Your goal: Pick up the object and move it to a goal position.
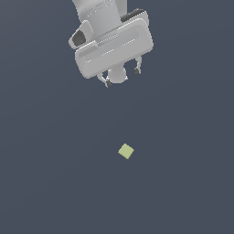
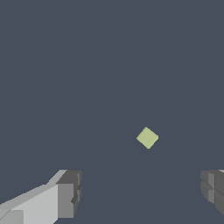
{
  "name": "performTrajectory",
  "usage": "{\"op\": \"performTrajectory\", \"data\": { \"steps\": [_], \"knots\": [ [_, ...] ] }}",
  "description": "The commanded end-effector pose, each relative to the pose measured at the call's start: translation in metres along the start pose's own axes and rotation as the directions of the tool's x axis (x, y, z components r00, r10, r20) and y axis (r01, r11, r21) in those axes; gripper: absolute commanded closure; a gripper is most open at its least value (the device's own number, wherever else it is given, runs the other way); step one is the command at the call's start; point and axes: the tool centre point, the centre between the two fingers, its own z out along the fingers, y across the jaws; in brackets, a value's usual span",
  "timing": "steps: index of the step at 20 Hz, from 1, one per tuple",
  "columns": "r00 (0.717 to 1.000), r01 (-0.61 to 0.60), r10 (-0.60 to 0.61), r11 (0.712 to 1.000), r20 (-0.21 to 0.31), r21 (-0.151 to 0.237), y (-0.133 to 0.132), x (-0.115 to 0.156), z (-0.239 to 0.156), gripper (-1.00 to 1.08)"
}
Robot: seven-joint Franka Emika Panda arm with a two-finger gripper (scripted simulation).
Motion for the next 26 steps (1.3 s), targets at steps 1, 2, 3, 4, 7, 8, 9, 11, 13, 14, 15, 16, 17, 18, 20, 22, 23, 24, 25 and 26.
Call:
{"op": "performTrajectory", "data": {
  "steps": [1, 2, 3, 4, 7, 8, 9, 11, 13, 14, 15, 16, 17, 18, 20, 22, 23, 24, 25, 26],
  "knots": [
    [0.999, 0.034, -0.032, 0.999, -0.043, 0.035, -0.018, 0.003, -0.026, -1.00],
    [0.997, 0.048, -0.045, 0.998, -0.060, 0.047, -0.025, 0.004, -0.035, -1.00],
    [0.995, 0.064, -0.059, 0.996, -0.077, 0.058, -0.032, 0.005, -0.045, -1.00],
    [0.993, 0.080, -0.073, 0.995, -0.093, 0.067, -0.040, 0.005, -0.054, -1.00],
    [0.983, 0.132, -0.118, 0.987, -0.143, 0.091, -0.063, 0.006, -0.079, -1.00],
    [0.978, 0.151, -0.134, 0.984, -0.159, 0.097, -0.071, 0.006, -0.087, -1.00],
    [0.973, 0.169, -0.150, 0.980, -0.174, 0.102, -0.079, 0.005, -0.094, -1.00],
    [0.962, 0.208, -0.183, 0.972, -0.205, 0.109, -0.095, 0.005, -0.107, -1.00],
    [0.948, 0.248, -0.217, 0.962, -0.233, 0.113, -0.112, 0.003, -0.119, -1.00],
    [0.941, 0.268, -0.234, 0.957, -0.246, 0.114, -0.120, 0.003, -0.123, -1.00],
    [0.933, 0.288, -0.251, 0.951, -0.259, 0.114, -0.128, 0.002, -0.128, -1.00],
    [0.924, 0.308, -0.269, 0.945, -0.271, 0.113, -0.136, 0.001, -0.132, -1.00],
    [0.915, 0.328, -0.287, 0.938, -0.283, 0.112, -0.145, 0.000, -0.135, -1.00],
    [0.906, 0.349, -0.304, 0.931, -0.294, 0.110, -0.153, -0.001, -0.138, -1.00],
    [0.886, 0.388, -0.340, 0.916, -0.314, 0.104, -0.169, -0.003, -0.142, -1.00],
    [0.865, 0.427, -0.376, 0.899, -0.331, 0.097, -0.185, -0.004, -0.143, -1.00],
    [0.855, 0.447, -0.394, 0.890, -0.339, 0.093, -0.193, -0.005, -0.143, -1.00],
    [0.843, 0.465, -0.411, 0.881, -0.346, 0.089, -0.201, -0.006, -0.142, -1.00],
    [0.832, 0.484, -0.429, 0.871, -0.352, 0.084, -0.208, -0.006, -0.141, -1.00],
    [0.821, 0.502, -0.446, 0.861, -0.357, 0.079, -0.215, -0.007, -0.139, -1.00]
  ]
}}
